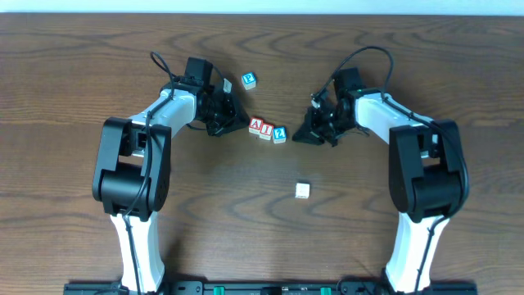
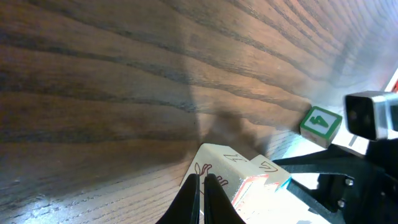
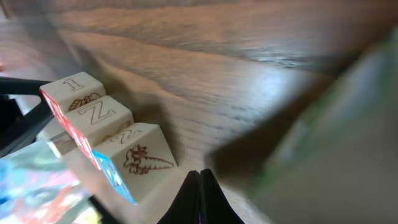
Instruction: Spell out Ai2
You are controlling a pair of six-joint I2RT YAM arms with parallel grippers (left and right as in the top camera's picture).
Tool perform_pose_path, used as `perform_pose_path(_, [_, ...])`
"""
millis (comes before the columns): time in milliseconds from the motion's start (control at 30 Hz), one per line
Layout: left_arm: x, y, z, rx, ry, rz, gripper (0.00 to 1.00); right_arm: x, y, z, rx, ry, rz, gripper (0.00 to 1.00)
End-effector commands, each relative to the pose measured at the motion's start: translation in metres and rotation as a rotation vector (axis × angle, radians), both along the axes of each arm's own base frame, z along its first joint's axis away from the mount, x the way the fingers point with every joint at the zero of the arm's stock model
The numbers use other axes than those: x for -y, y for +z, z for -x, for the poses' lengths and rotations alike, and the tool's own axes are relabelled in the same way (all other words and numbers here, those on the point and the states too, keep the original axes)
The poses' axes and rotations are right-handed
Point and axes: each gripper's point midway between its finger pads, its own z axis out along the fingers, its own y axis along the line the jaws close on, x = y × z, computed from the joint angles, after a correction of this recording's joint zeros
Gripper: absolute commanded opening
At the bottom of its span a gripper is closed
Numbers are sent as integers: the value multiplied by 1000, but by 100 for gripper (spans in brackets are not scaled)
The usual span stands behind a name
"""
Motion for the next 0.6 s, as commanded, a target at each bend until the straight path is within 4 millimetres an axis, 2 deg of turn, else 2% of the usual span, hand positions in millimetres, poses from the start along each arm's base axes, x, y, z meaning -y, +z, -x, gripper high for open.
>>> perform_pose_path(0, [1, -4, 0, 3, -19, 5, 6, 8, 28, -7, 110, 23, 50, 2])
perform_pose_path(267, [-1, -6, -1, 4, -14, -11, 6, -10, 35, 20, 111, 145, 96, 2])
perform_pose_path(433, [-1, -6, -1, 4, -13, -13, 6, -6, 31, 39, 84, 208, 188, 2])
perform_pose_path(567, [-2, -6, -1, 5, -12, -17, 6, 4, 39, 38, 162, 242, 338, 2])
